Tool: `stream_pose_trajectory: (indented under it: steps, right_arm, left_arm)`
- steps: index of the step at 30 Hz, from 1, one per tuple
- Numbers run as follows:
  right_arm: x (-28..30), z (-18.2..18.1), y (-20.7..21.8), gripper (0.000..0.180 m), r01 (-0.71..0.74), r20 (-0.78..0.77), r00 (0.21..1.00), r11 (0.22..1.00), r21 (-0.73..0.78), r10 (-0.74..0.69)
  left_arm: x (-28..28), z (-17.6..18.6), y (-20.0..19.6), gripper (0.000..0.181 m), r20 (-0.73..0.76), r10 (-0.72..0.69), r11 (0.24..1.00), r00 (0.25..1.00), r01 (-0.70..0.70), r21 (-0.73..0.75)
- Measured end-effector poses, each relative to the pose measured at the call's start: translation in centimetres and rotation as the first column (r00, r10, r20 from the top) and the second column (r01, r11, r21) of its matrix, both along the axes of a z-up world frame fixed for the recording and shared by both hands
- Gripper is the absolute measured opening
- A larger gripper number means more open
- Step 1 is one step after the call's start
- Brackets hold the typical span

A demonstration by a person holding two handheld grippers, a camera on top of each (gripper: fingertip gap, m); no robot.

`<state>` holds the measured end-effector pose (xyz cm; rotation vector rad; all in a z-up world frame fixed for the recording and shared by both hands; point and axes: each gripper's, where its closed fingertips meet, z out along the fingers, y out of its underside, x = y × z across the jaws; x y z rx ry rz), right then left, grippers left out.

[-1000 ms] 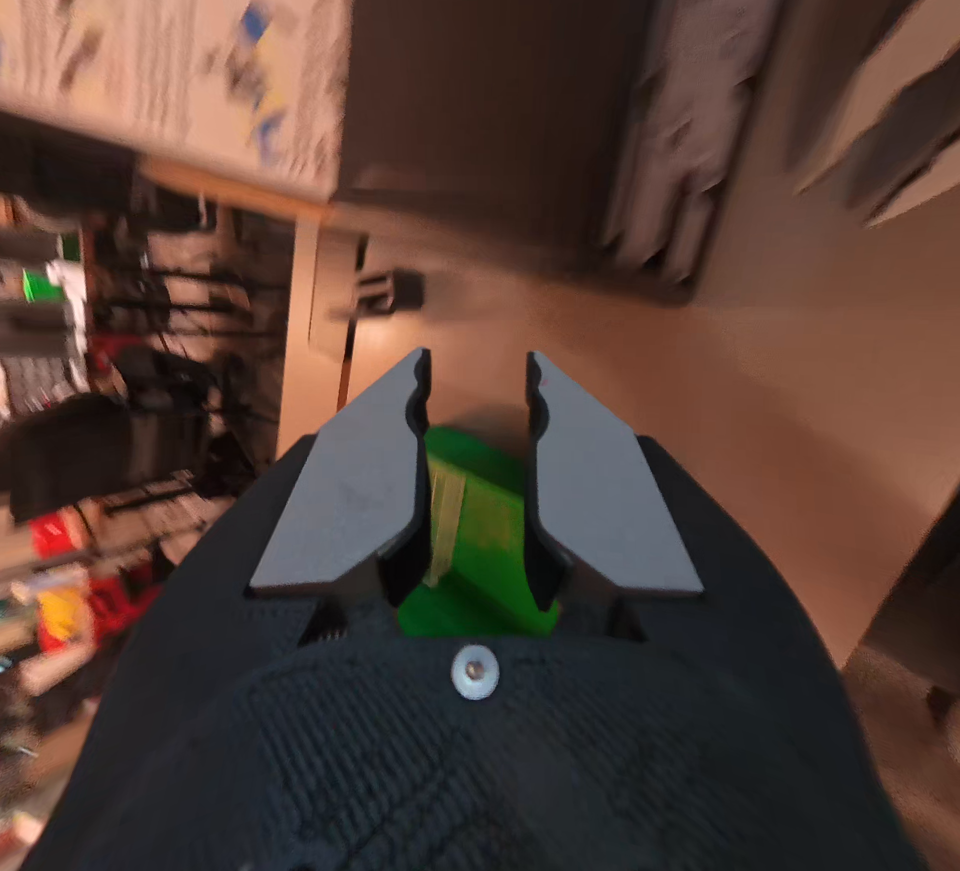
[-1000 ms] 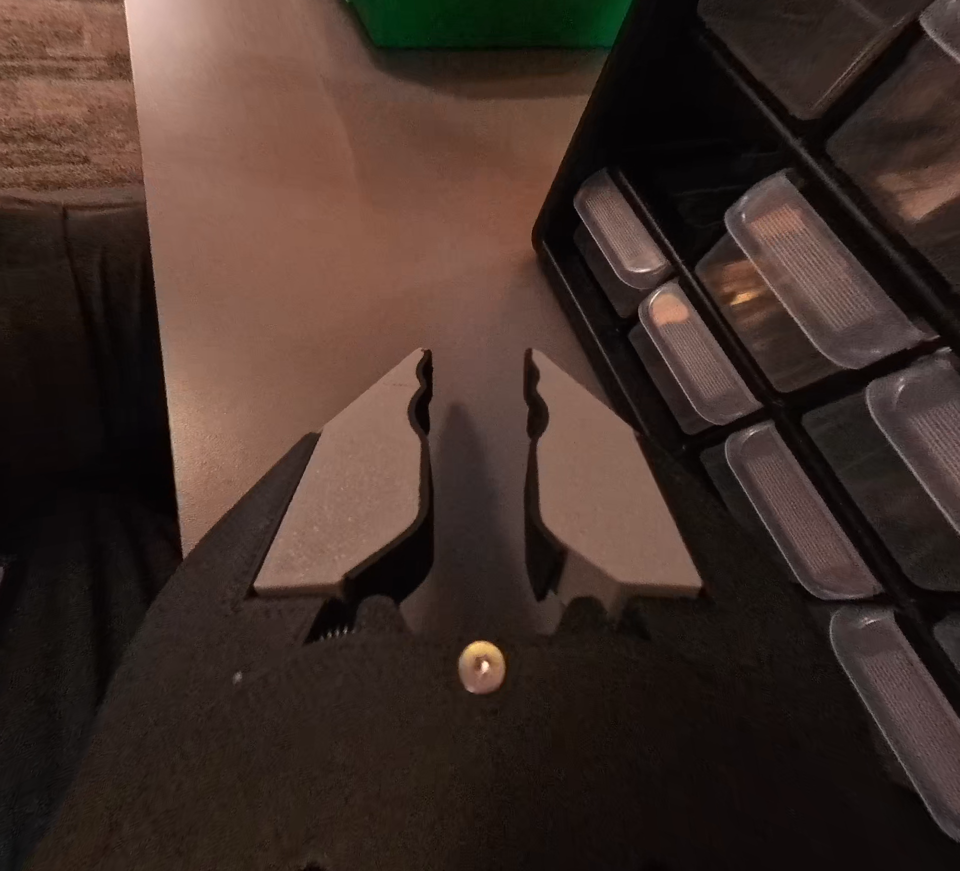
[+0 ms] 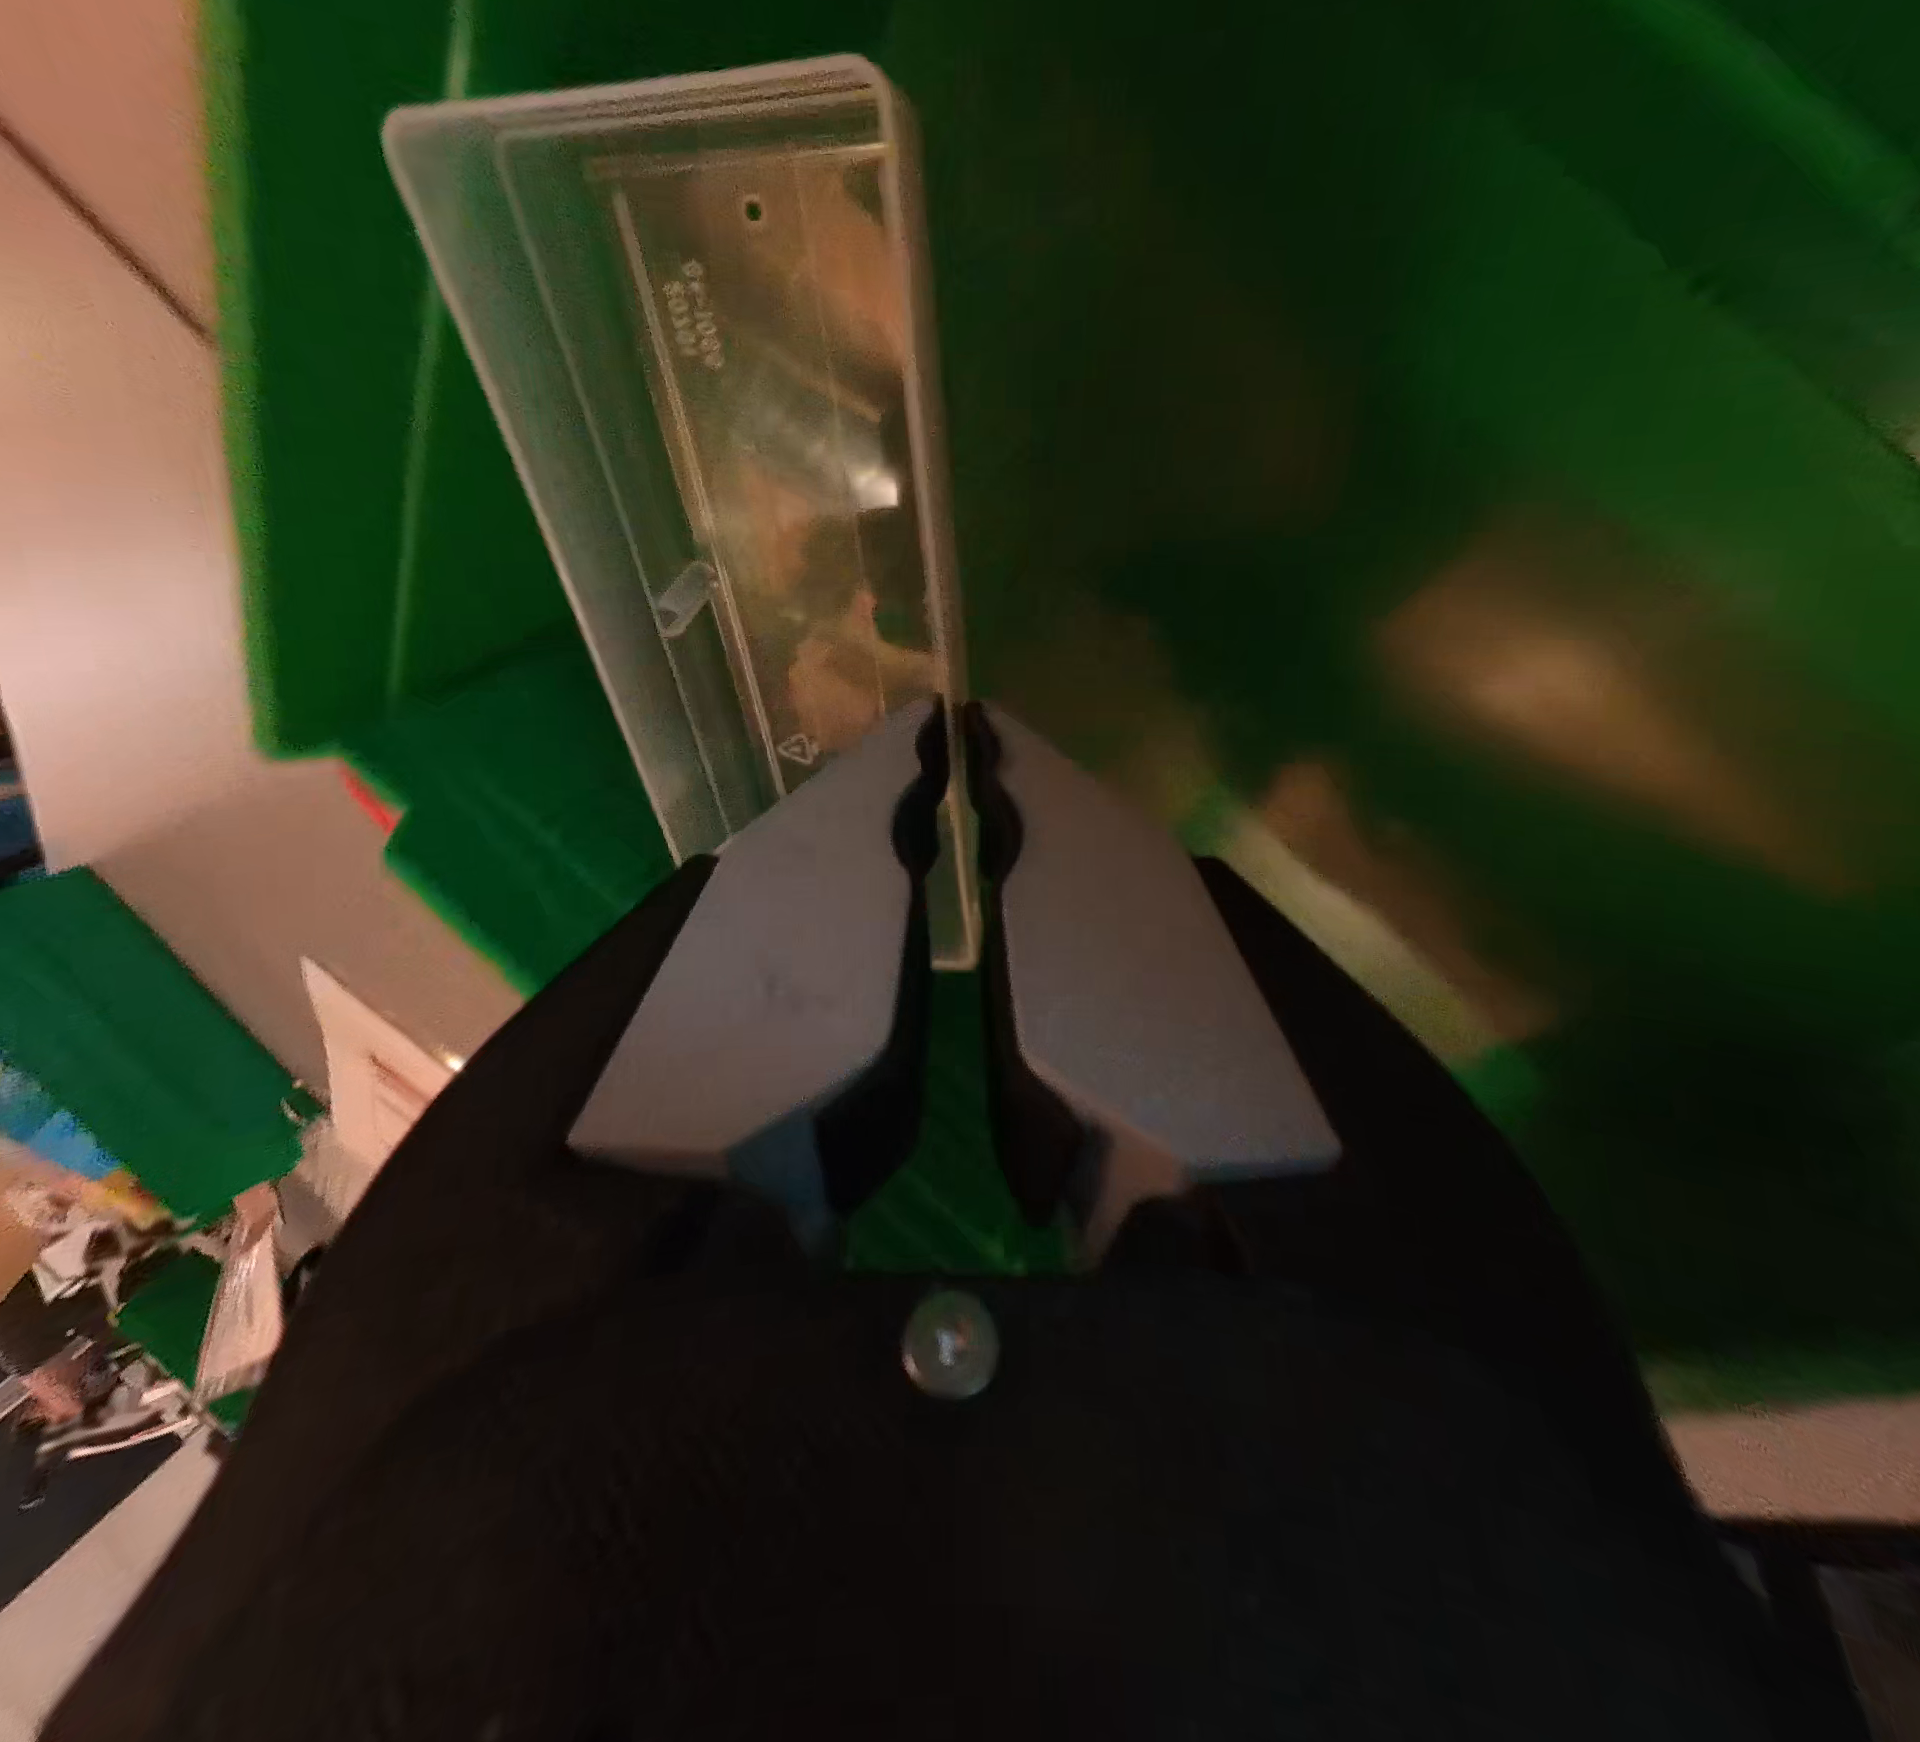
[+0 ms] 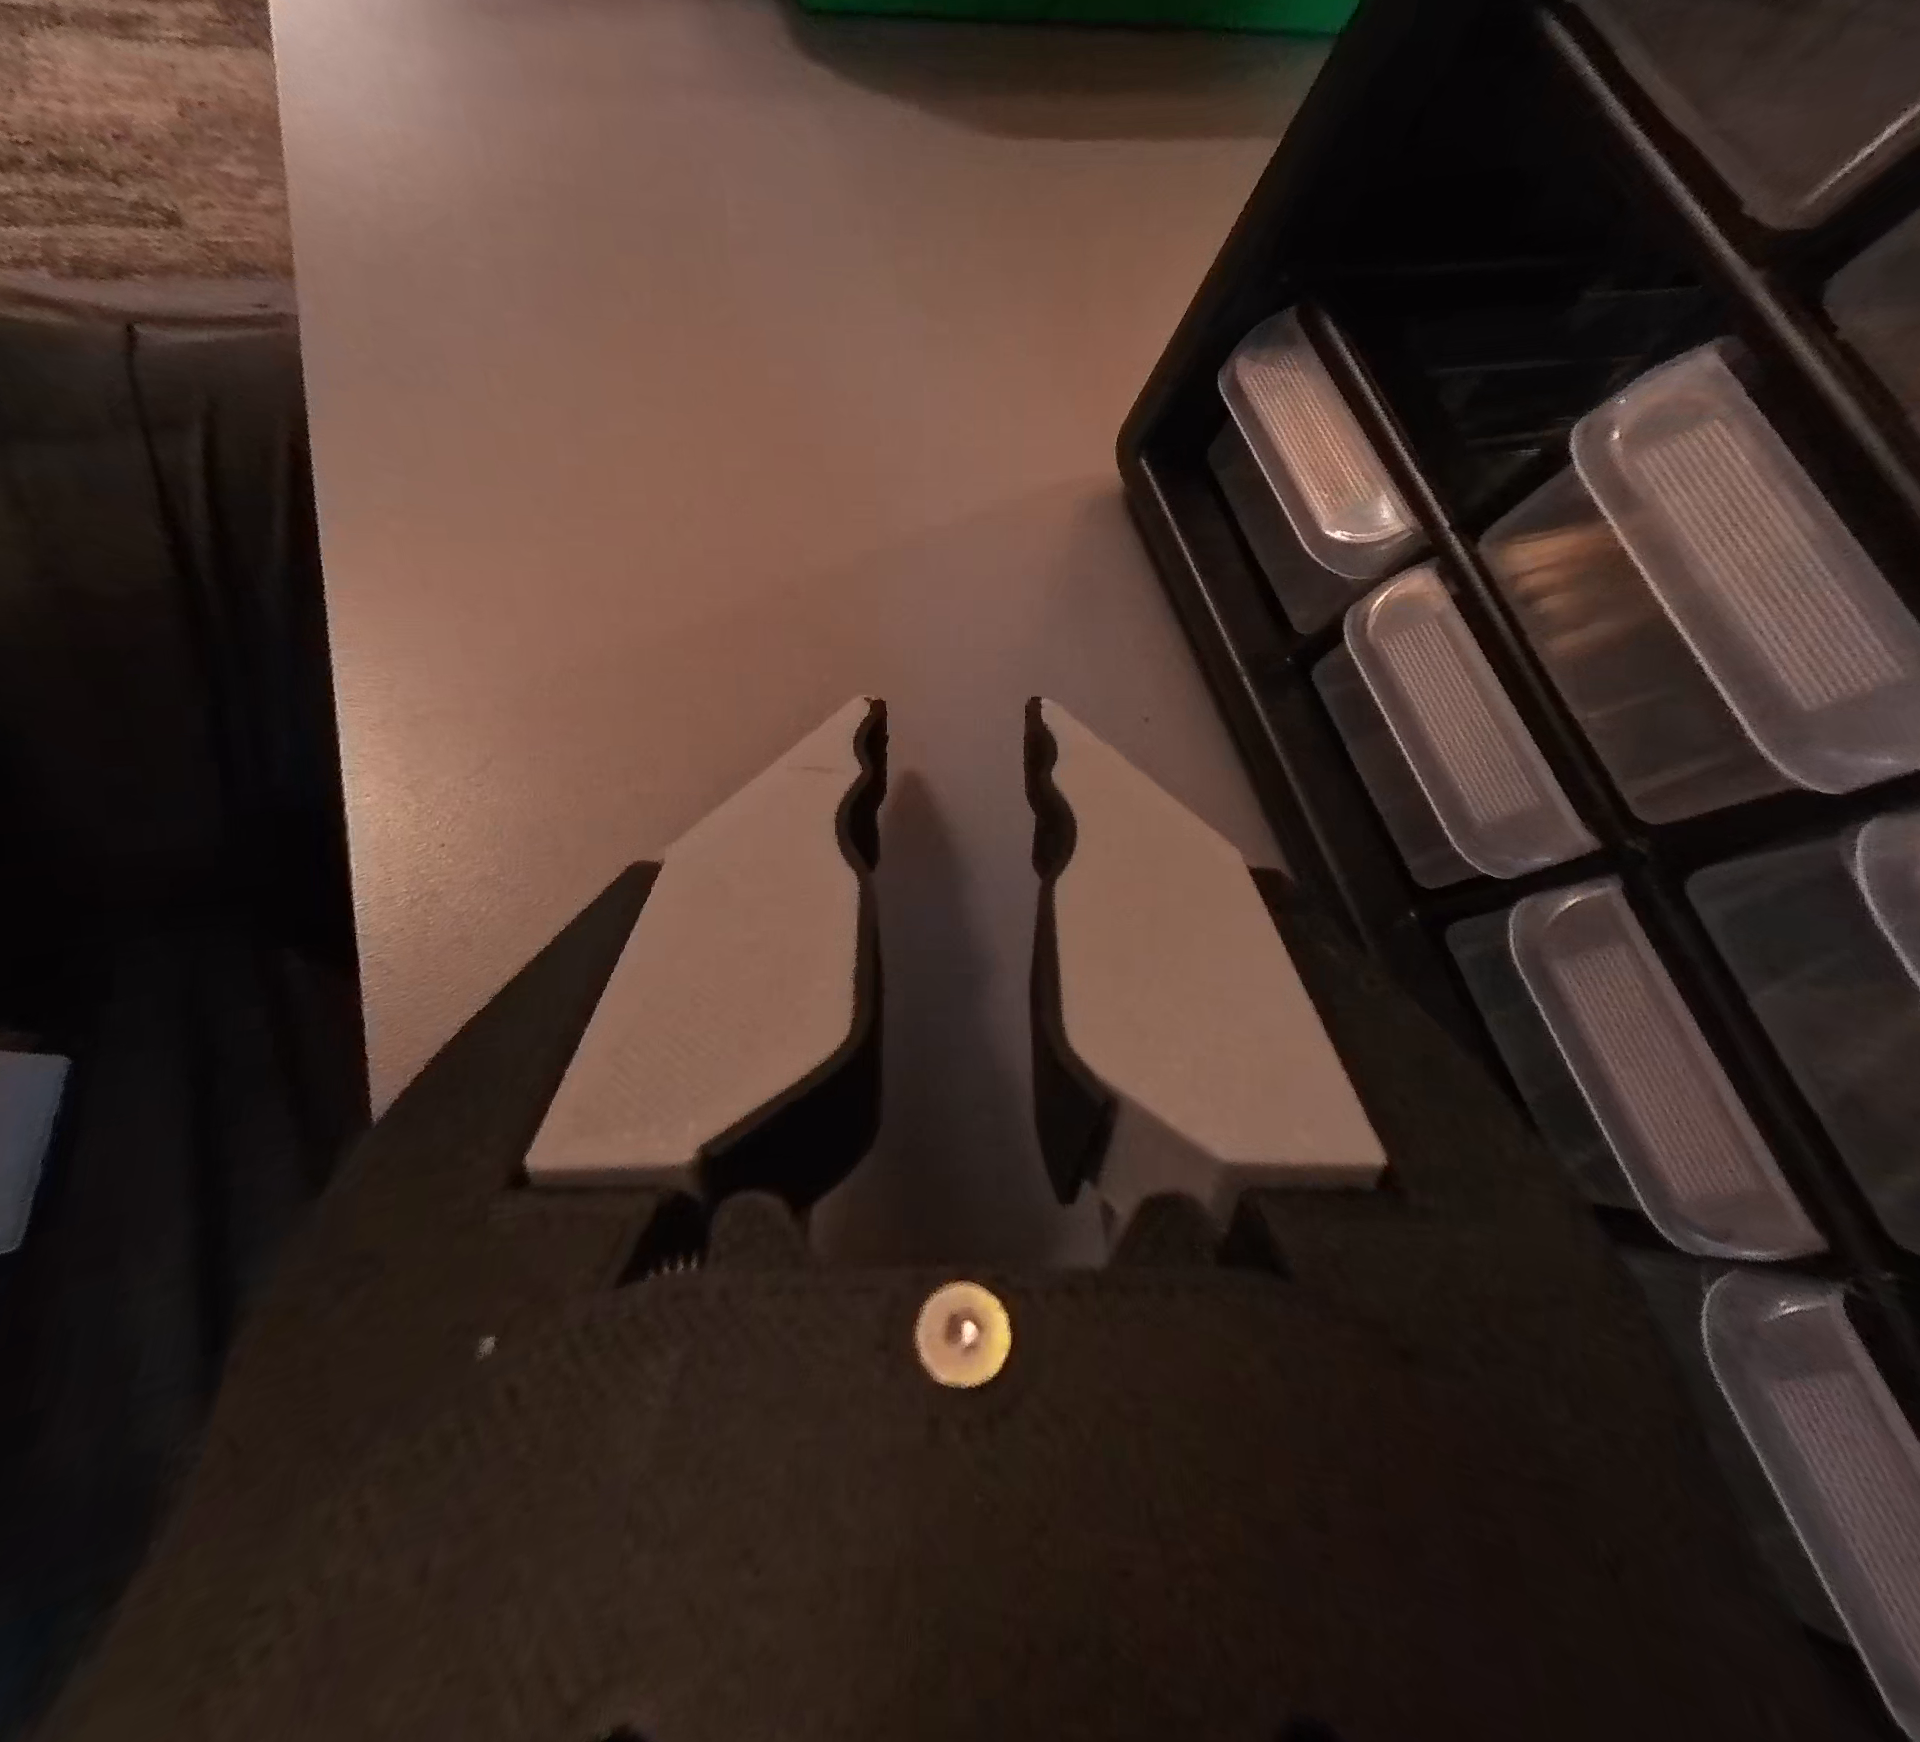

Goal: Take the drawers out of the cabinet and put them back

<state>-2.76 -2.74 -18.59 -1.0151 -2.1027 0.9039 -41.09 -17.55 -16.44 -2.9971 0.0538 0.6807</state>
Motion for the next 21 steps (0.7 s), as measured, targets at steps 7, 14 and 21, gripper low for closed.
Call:
stream_pose_trajectory:
  steps: [7, 14, 21]
  right_arm:
    - [-0.1, 0.3, 0.2, 0.022, 0.017, -0.023, 1.0, 1.0, 0.006, -0.017]
    - [-0.3, 1.5, 0.8, 0.021, 0.053, -0.087, 0.995, 0.998, -0.022, -0.054]
    - [-0.6, 3.4, 3.1, 0.023, 0.156, -0.156, 0.973, 0.982, -0.104, -0.171]
  left_arm:
    - [5.1, 10.0, 0.9, 0.0, -0.073, -0.056, 0.991, 0.996, 0.064, 0.119]
    - [19.3, 13.1, 2.4, 0.0, -0.056, -0.349, 0.932, 0.936, 0.352, 0.081]
    - [31.4, 6.8, 2.0, 0.0, 0.037, -0.55, 0.834, 0.834, 0.548, 0.063]
